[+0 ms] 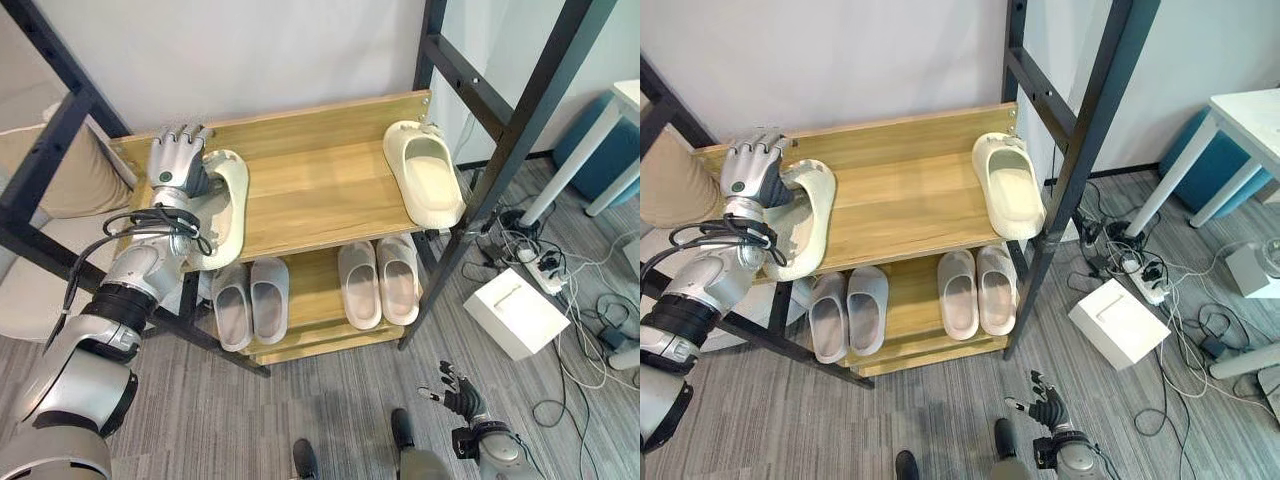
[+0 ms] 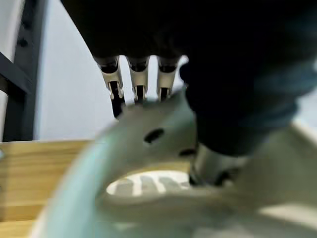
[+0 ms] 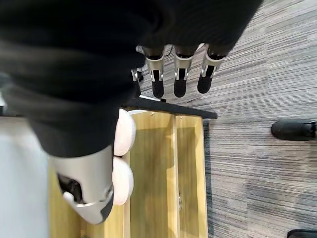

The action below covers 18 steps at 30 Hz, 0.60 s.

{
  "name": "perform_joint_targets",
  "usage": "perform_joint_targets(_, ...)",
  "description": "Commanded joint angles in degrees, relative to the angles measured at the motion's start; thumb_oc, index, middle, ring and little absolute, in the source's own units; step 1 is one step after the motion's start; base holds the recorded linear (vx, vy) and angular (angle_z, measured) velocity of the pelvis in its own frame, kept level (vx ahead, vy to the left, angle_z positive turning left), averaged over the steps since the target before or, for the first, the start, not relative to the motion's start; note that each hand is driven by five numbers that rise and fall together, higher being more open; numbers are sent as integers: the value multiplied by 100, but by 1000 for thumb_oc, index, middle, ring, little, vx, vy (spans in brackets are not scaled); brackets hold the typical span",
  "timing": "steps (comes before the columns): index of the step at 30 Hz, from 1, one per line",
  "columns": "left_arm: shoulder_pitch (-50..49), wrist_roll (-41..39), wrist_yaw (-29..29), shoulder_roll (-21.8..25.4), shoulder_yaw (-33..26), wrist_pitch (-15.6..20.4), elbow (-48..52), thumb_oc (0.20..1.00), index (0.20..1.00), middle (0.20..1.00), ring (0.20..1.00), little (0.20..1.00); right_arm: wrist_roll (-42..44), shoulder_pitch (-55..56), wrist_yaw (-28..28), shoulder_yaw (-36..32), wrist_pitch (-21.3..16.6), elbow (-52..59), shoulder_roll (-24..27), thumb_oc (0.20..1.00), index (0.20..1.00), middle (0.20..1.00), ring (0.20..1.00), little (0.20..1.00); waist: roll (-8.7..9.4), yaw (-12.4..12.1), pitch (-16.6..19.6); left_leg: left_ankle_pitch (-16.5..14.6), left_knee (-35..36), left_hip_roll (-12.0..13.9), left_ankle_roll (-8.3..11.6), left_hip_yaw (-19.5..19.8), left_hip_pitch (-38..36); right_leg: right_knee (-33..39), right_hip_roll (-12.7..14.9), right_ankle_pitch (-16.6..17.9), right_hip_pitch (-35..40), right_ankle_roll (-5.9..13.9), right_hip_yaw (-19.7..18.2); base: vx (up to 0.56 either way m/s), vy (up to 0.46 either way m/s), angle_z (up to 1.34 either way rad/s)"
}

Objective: Arrange the slippers neatly on the shoe rack.

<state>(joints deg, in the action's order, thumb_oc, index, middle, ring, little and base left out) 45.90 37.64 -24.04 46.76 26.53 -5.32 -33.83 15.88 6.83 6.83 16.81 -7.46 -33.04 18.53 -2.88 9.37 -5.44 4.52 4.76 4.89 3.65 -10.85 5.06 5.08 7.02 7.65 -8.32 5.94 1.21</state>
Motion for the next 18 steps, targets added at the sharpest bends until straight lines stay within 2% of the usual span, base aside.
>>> perform_joint_targets(1,938,-18,18,399,-5,32,-433,200,200,200,200,200,102,-172,5,-141,-266,423,64,1000,1000,1000,1000,1000,128,10,-98,-533,24,130,158,180,-354,-8,213,-481,332,488,237,-2,-6,-6)
perform_joint_targets(5,1060,-111,31,420,103,79,-481,200,200,200,200,200,107,-139,7,-152,-261,435,68,1000,1000,1000,1000,1000,143,27,-85,-539,24,137,162,164,-364,-8,207,-495,326,491,223,0,0,0)
perform_joint_targets(12,1092,27,191,82,262,352,358,200,200,200,200,200,151,-71,-64,-162,-231,449,45,1000,1000,1000,1000,1000,128,41,-42,-574,24,146,160,205,-475,-8,193,-560,466,462,244,0,0,0)
perform_joint_targets(14,1494,177,324,-137,691,501,652,200,200,200,200,200,191,-83,-107,-150,-213,470,82,1000,1000,1000,1000,1000,83,92,-22,-588,24,152,158,209,-532,-8,181,-571,516,471,232,5,-19,1)
perform_joint_targets(18,1972,222,370,-450,1079,524,540,200,200,200,200,200,220,-94,-80,-152,-216,574,139,1000,1000,1000,1000,1000,4,209,-10,-579,24,166,165,151,-557,-8,156,-563,496,485,165,-8,-45,-5)
